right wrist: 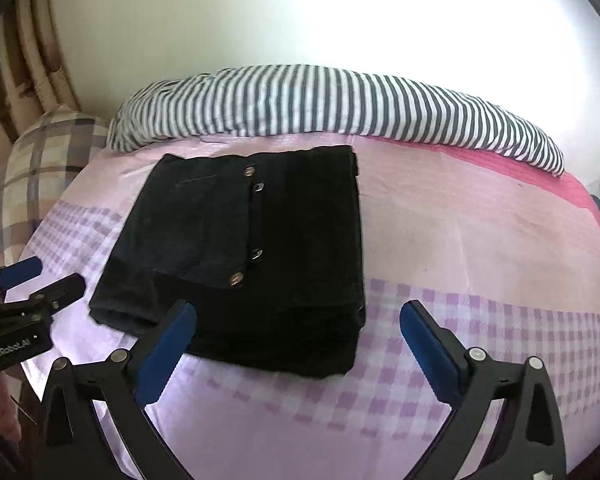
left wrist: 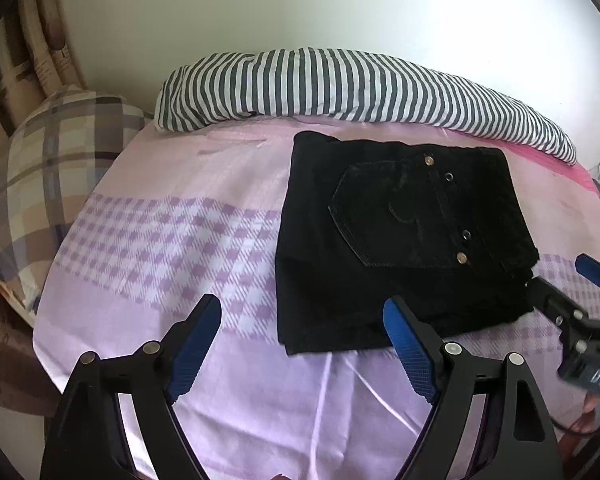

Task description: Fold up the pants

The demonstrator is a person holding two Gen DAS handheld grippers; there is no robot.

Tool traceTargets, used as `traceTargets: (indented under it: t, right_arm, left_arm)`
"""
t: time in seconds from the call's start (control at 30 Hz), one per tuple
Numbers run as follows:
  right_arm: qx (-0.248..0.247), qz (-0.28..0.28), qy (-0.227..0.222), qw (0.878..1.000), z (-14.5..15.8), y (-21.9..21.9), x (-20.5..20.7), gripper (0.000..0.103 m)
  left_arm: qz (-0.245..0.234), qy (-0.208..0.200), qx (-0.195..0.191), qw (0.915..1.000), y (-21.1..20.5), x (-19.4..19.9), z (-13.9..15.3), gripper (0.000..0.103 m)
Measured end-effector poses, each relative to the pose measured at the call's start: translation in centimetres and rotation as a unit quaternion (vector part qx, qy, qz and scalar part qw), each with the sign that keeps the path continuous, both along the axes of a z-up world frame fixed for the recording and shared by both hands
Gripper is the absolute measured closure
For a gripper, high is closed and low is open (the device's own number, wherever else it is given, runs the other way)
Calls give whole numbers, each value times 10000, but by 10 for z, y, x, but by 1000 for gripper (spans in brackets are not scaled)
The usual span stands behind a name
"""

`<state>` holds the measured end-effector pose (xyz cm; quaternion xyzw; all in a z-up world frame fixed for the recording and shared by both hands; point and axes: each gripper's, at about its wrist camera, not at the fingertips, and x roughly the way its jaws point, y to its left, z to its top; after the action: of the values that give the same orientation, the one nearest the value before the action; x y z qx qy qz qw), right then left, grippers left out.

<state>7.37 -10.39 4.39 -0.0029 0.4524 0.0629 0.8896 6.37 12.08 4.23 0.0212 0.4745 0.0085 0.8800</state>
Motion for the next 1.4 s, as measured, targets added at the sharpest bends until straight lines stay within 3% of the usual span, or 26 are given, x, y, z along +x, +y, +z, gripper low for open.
traceTargets:
  t: [0.37, 1.4]
  right_arm:
    - [-10, 57, -75, 10000, 7, 12, -38, 1]
    - [-47, 44, -29, 10000, 5, 11, -45, 1]
  left_arm:
    - [176, -180, 121, 9996, -2, -24, 8, 19]
    - [69, -239, 326, 9992, -18, -39, 10, 19]
